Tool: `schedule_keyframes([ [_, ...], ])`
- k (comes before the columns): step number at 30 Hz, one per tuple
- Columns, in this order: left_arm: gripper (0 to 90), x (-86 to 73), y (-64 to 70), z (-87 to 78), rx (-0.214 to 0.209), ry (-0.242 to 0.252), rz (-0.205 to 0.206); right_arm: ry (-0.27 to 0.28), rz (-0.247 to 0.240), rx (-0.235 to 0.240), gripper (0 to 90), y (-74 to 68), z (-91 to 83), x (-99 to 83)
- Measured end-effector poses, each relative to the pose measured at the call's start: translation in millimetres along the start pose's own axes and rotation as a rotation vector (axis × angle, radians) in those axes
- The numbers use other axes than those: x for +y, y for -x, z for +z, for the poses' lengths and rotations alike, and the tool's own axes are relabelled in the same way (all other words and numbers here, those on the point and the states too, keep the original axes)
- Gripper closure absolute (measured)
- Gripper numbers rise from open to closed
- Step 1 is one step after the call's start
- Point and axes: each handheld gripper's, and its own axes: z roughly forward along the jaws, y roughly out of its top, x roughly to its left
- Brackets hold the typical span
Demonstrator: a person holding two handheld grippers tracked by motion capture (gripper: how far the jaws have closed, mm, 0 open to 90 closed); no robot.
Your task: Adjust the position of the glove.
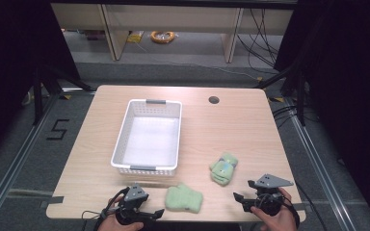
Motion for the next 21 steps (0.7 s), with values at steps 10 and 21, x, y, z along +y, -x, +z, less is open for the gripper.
schedule_keyframes([
  [10,20.8,-0.2,1.9,1.2,-0.015,0.012,-0.026,0.018,-0.013,0.012,34.7,-4.4,-0.6,2.1],
  [21,20.9,0.3,1.7,1.2,-0.014,0.009,-0.008,0.010,-0.044,0.035,39.1,-16.7,1.4,7.3],
])
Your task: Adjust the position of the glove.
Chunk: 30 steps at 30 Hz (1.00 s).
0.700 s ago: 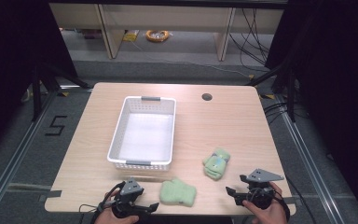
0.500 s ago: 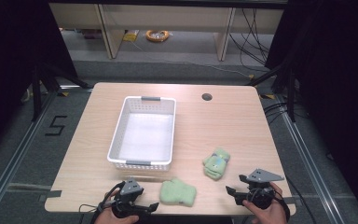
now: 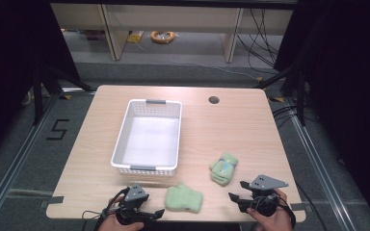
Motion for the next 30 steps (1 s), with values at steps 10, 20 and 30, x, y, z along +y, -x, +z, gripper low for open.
schedule_keyframes([
  [10,21.0,1.0,0.6,-0.2,-0.007,-0.014,0.018,0.020,-0.021,0.046,40.6,-8.8,7.1,6.1],
  [20,24.7,10.5,9.2,3.6,-0.028,0.013,0.027,0.007,-0.091,0.108,48.1,-29.4,25.3,25.4],
  [30,32.0,24.9,16.2,11.3,-0.078,0.035,0.004,-0.037,-0.152,0.157,54.5,-43.5,46.8,43.2],
])
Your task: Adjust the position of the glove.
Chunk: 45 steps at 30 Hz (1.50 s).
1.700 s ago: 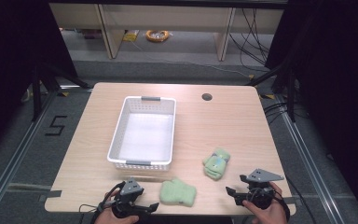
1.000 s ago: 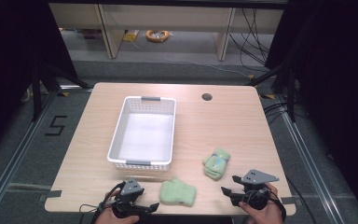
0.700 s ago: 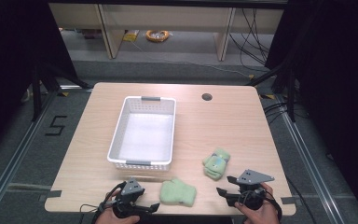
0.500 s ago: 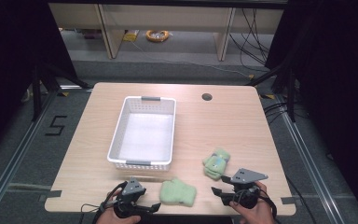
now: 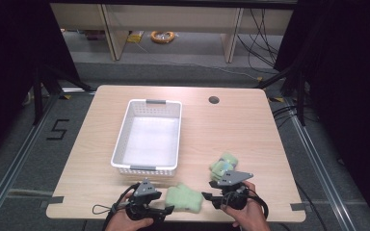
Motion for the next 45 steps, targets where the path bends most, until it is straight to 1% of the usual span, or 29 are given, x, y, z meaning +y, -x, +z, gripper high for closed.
schedule_keyframes([
  [1,32.7,3.4,-1.3,1.7,0.010,-0.021,0.018,-0.005,0.000,0.005,55.2,-0.5,2.3,1.6],
  [3,36.2,6.3,-2.5,3.3,0.008,-0.024,0.032,-0.017,-0.006,0.009,56.1,-1.3,6.8,4.0],
  [7,39.6,8.4,-1.7,8.3,0.008,-0.024,0.015,-0.030,-0.019,0.036,57.6,-1.7,18.2,6.3],
  [8,40.0,8.4,-0.7,11.2,0.014,-0.041,0.011,-0.054,-0.013,0.036,58.1,-1.7,19.1,6.8],
  [10,41.8,8.2,-0.8,13.1,0.012,-0.044,0.017,-0.058,-0.009,0.045,58.5,-2.2,21.3,6.7],
  [11,42.7,6.9,-0.7,15.5,0.015,-0.063,0.006,-0.070,-0.015,0.051,59.6,-2.8,25.4,6.4],
  [12,43.7,6.5,-0.5,16.1,0.024,-0.075,0.011,-0.067,-0.015,0.050,59.9,-3.5,28.1,5.8],
  [13,44.7,6.0,-1.5,16.3,0.024,-0.089,0.023,-0.097,-0.011,0.057,60.1,-3.9,28.6,5.9],
  [15,47.2,4.4,-0.1,17.6,0.022,-0.091,0.010,-0.095,-0.015,0.059,60.8,-3.7,34.8,3.5],
  [16,48.7,4.0,0.1,17.8,0.017,-0.099,0.003,-0.114,-0.003,0.064,61.7,-3.4,35.1,2.9],
  [17,50.5,4.3,0.1,16.5,0.019,-0.108,0.025,-0.113,0.011,0.070,62.6,-3.3,35.8,2.2],
  [18,52.2,4.2,0.1,16.8,0.018,-0.106,0.027,-0.094,0.013,0.072,63.5,-3.3,37.7,1.0],
  [20,57.2,4.5,0.2,16.4,0.013,-0.103,0.021,-0.108,0.008,0.073,65.0,-2.7,37.2,1.0],
  [22,62.5,4.1,0.9,16.9,0.013,-0.099,0.020,-0.092,0.024,0.082,66.5,-3.7,39.4,-0.7],
  [25,67.7,2.2,1.0,17.6,0.008,-0.101,0.021,-0.107,0.045,0.096,70.1,-3.2,38.5,-1.1],
  [26,69.1,2.7,0.9,15.9,0.003,-0.112,0.041,-0.101,0.037,0.096,71.3,-2.6,38.8,-1.4],
  [27,70.8,2.3,2.2,16.8,0.002,-0.092,0.039,-0.095,0.035,0.094,72.6,-2.2,39.6,-1.7],
  [28,72.2,2.6,2.2,15.8,0.002,-0.104,0.061,-0.096,0.042,0.101,74.7,-2.2,39.3,-1.7],
  [31,74.9,2.6,3.4,14.9,0.004,-0.097,0.065,-0.094,0.038,0.115,80.3,-1.2,38.5,-1.9],
  [32,75.6,3.0,5.4,13.5,-0.010,-0.094,0.068,-0.086,0.029,0.111,83.0,-1.3,37.6,-2.2],
  [34,77.1,3.9,6.3,12.1,-0.030,-0.093,0.073,-0.082,0.024,0.115,84.1,-1.4,35.7,-1.9],
  [35,77.6,4.4,8.4,12.2,-0.035,-0.073,0.055,-0.081,0.017,0.113,84.3,-1.4,34.0,-1.2],
  [36,77.9,5.8,8.2,11.0,-0.041,-0.083,0.059,-0.072,0.012,0.117,84.5,-1.5,32.4,-0.6],
  [38,78.2,9.3,11.5,9.9,-0.053,-0.050,0.057,-0.064,0.000,0.121,84.6,-1.0,25.9,1.9],
  [40,78.2,11.1,13.2,9.7,-0.060,-0.049,0.047,-0.054,0.003,0.117,84.6,-1.0,22.0,2.7],
  [41,78.3,15.7,15.8,10.9,-0.081,-0.049,0.059,-0.048,0.002,0.112,84.6,0.5,12.2,3.7],
  [42,78.3,15.7,15.8,10.9,-0.081,-0.049,0.059,-0.040,0.009,0.114,84.6,1.3,7.8,3.5],
  [43,78.2,19.1,21.2,15.7,-0.103,-0.048,0.054,-0.038,0.005,0.110,84.6,3.2,3.4,3.2],
  [45,78.2,20.7,24.2,18.4,-0.106,-0.049,0.052,-0.037,-0.002,0.115,84.6,5.8,-0.6,2.6],
])
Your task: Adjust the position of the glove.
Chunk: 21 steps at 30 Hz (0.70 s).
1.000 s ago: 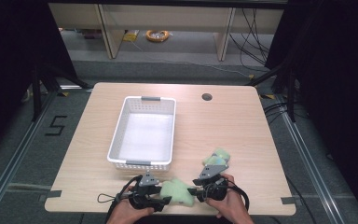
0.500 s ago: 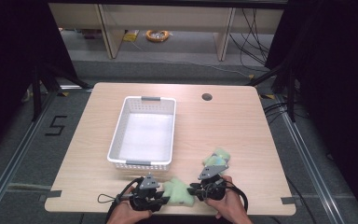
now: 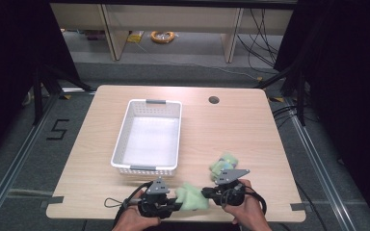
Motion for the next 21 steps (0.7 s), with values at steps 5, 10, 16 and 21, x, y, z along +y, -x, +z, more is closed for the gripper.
schedule_keyframes([
  [5,78.1,12.6,10.4,16.2,-0.026,-0.008,0.036,-0.013,0.030,-0.027,84.6,12.6,-18.1,-10.5],
  [10,77.9,17.1,11.4,31.2,-0.035,-0.032,0.026,-0.033,0.056,-0.038,84.5,21.6,-23.8,-17.9],
  [16,77.2,14.8,7.0,42.7,-0.046,-0.056,0.008,-0.068,0.077,-0.047,84.3,27.1,-21.3,-25.4],
  [21,75.9,11.0,5.0,44.2,-0.042,-0.066,0.017,-0.089,0.093,-0.051,83.9,27.5,-15.3,-28.2],
])
